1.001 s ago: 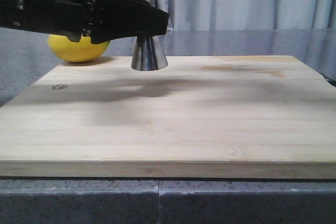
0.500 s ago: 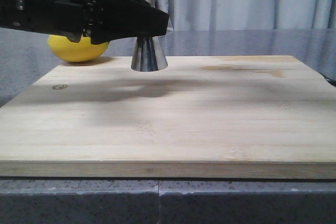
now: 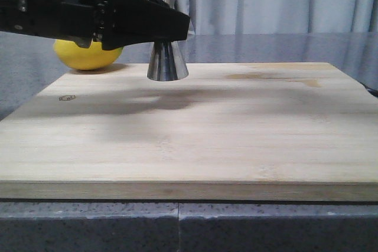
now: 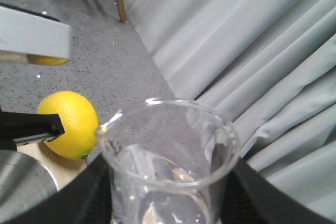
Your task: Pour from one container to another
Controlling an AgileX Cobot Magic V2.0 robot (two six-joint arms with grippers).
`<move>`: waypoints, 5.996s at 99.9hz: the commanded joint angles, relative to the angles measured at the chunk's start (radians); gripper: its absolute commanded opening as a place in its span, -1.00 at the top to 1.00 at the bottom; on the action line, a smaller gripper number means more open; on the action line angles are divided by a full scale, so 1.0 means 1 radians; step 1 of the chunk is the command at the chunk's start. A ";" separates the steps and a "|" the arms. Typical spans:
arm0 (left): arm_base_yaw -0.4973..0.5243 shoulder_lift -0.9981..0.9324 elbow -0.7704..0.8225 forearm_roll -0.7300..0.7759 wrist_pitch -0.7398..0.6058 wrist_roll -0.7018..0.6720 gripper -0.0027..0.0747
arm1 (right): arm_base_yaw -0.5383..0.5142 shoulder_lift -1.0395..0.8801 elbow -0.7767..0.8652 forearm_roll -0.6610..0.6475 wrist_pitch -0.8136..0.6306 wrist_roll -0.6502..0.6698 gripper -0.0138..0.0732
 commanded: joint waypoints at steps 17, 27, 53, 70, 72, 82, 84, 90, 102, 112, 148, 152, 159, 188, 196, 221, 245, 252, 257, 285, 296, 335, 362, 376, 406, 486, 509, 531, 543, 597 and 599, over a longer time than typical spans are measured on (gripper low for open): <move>-0.010 -0.045 -0.028 -0.061 0.117 -0.009 0.98 | -0.001 -0.026 -0.040 -0.041 -0.033 0.003 0.26; -0.010 -0.045 -0.028 -0.061 0.117 -0.009 0.98 | -0.001 -0.026 -0.040 -0.051 -0.029 0.003 0.26; -0.010 -0.045 -0.028 -0.061 0.117 -0.009 0.98 | -0.001 -0.026 -0.040 -0.095 -0.026 0.003 0.26; -0.010 -0.045 -0.028 -0.061 0.117 -0.009 0.98 | -0.001 -0.026 -0.040 -0.128 -0.026 0.003 0.26; -0.010 -0.045 -0.028 -0.061 0.117 -0.009 0.98 | -0.001 -0.026 -0.040 -0.132 -0.026 0.003 0.26; -0.010 -0.045 -0.028 -0.061 0.117 -0.009 0.98 | -0.001 -0.026 -0.040 -0.150 -0.026 0.003 0.26; -0.010 -0.045 -0.028 -0.061 0.117 -0.009 0.98 | -0.001 -0.026 -0.040 -0.155 -0.026 0.003 0.26; -0.010 -0.045 -0.028 -0.061 0.117 -0.009 0.98 | -0.001 -0.026 -0.040 -0.165 -0.026 0.003 0.26; -0.010 -0.045 -0.028 -0.061 0.117 -0.009 0.98 | -0.001 -0.026 -0.040 -0.185 -0.023 0.003 0.26; -0.010 -0.045 -0.028 -0.061 0.117 -0.009 0.98 | -0.001 -0.026 -0.040 -0.192 -0.022 0.003 0.26; -0.010 -0.045 -0.028 -0.061 0.117 -0.009 0.98 | -0.001 -0.026 -0.040 -0.249 -0.022 0.003 0.26; -0.010 -0.045 -0.028 -0.061 0.117 -0.009 0.98 | -0.001 -0.026 -0.040 -0.261 -0.022 0.003 0.26; -0.010 -0.045 -0.028 -0.061 0.117 -0.009 0.98 | -0.001 -0.026 -0.040 -0.275 -0.022 0.003 0.26; -0.010 -0.045 -0.028 -0.061 0.117 -0.009 0.98 | -0.001 -0.026 -0.040 -0.287 -0.022 0.003 0.26; -0.010 -0.045 -0.028 -0.061 0.117 -0.009 0.98 | -0.001 -0.026 -0.040 -0.299 -0.022 0.003 0.26; -0.010 -0.045 -0.028 -0.061 0.117 -0.009 0.98 | -0.001 -0.026 -0.040 -0.320 -0.022 0.003 0.26; -0.010 -0.045 -0.028 -0.061 0.117 -0.009 0.98 | -0.001 -0.026 -0.040 -0.336 -0.022 0.003 0.26; -0.010 -0.045 -0.028 -0.061 0.117 -0.009 0.98 | -0.001 -0.026 -0.040 -0.349 -0.022 0.003 0.26; -0.010 -0.045 -0.028 -0.061 0.117 -0.009 0.98 | -0.001 -0.026 -0.040 -0.354 -0.022 0.003 0.26; -0.010 -0.045 -0.028 -0.061 0.117 -0.009 0.98 | -0.001 -0.026 -0.040 -0.370 -0.022 0.003 0.26; -0.010 -0.045 -0.028 -0.061 0.117 -0.009 0.98 | -0.001 -0.026 -0.040 -0.388 -0.022 0.003 0.26; -0.010 -0.045 -0.028 -0.061 0.117 -0.009 0.98 | -0.001 -0.026 -0.040 -0.412 -0.022 0.003 0.26; -0.010 -0.045 -0.028 -0.061 0.117 -0.009 0.98 | -0.001 -0.026 -0.040 -0.444 -0.022 0.003 0.26; -0.010 -0.045 -0.028 -0.061 0.117 -0.009 0.98 | -0.001 -0.026 -0.040 -0.451 -0.022 0.003 0.26; -0.010 -0.045 -0.028 -0.061 0.117 -0.009 0.98 | -0.001 -0.026 -0.040 -0.470 -0.019 0.003 0.26; -0.010 -0.045 -0.028 -0.061 0.117 -0.009 0.98 | -0.001 -0.026 -0.040 -0.515 -0.014 0.001 0.26; -0.010 -0.045 -0.028 -0.061 0.117 -0.009 0.98 | -0.001 -0.026 -0.040 -0.530 -0.001 0.001 0.26; -0.010 -0.045 -0.028 -0.061 0.117 -0.009 0.98 | -0.001 -0.026 -0.040 -0.536 -0.001 0.001 0.26; -0.010 -0.045 -0.028 -0.061 0.117 -0.009 0.98 | -0.001 -0.026 -0.040 -0.546 -0.001 0.001 0.26; -0.010 -0.045 -0.028 -0.061 0.117 -0.009 0.98 | -0.001 -0.026 -0.040 -0.585 -0.001 0.001 0.26; -0.010 -0.045 -0.028 -0.061 0.117 -0.009 0.98 | -0.001 -0.026 -0.040 -0.585 -0.001 0.001 0.26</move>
